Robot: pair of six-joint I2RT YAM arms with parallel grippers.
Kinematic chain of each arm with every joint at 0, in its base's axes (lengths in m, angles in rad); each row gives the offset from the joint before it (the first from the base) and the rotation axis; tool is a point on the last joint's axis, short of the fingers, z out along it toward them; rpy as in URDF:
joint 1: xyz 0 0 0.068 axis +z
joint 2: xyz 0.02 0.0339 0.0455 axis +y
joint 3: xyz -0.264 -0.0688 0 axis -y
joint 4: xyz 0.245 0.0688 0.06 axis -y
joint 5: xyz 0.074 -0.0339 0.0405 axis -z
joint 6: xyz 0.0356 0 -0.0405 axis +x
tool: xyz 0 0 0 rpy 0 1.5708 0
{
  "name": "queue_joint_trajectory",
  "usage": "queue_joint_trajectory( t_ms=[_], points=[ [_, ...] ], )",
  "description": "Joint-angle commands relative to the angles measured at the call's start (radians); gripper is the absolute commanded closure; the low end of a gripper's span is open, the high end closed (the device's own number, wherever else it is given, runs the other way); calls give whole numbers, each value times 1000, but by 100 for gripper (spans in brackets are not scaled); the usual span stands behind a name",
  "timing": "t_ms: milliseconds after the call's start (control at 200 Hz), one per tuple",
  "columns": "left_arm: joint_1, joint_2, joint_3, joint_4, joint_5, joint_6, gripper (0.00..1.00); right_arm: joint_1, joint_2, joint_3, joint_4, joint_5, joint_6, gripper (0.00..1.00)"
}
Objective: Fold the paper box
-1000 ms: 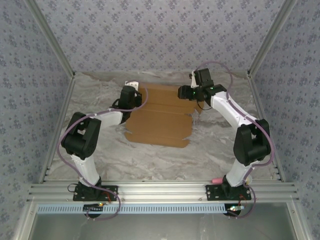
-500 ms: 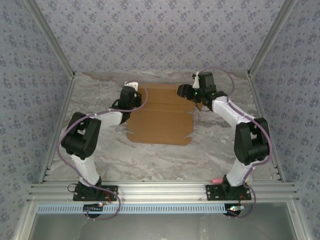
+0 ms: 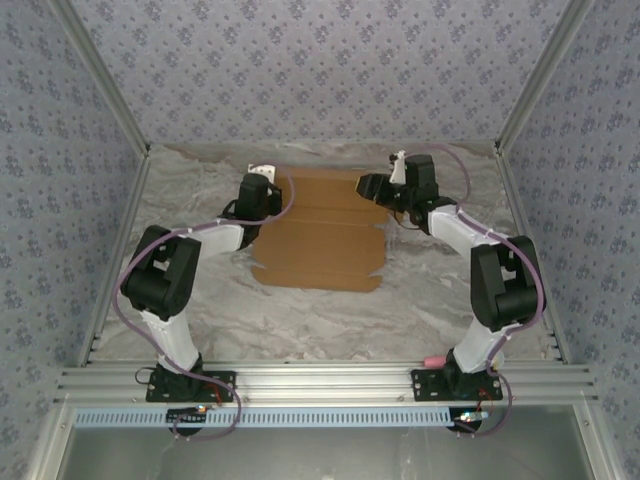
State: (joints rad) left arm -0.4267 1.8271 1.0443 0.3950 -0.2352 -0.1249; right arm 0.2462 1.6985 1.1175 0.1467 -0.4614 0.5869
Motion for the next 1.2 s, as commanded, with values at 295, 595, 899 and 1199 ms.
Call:
queue_joint_trajectory(
  t_ms=[295,595,899,1199],
  points=[
    [-3,-57,11,-45,4,-37,100,-11,-193,-85,-155,125,-170,33],
    [2,-84,69,-195,17,-85,100,36,-305,-226,-195,254,-243,34],
    [11,-82,103,-248,42,-100,100,133,-221,-347,-42,487,-170,33],
    [14,-82,114,-258,55,-101,100,138,-51,-310,44,531,-128,30]
  ],
)
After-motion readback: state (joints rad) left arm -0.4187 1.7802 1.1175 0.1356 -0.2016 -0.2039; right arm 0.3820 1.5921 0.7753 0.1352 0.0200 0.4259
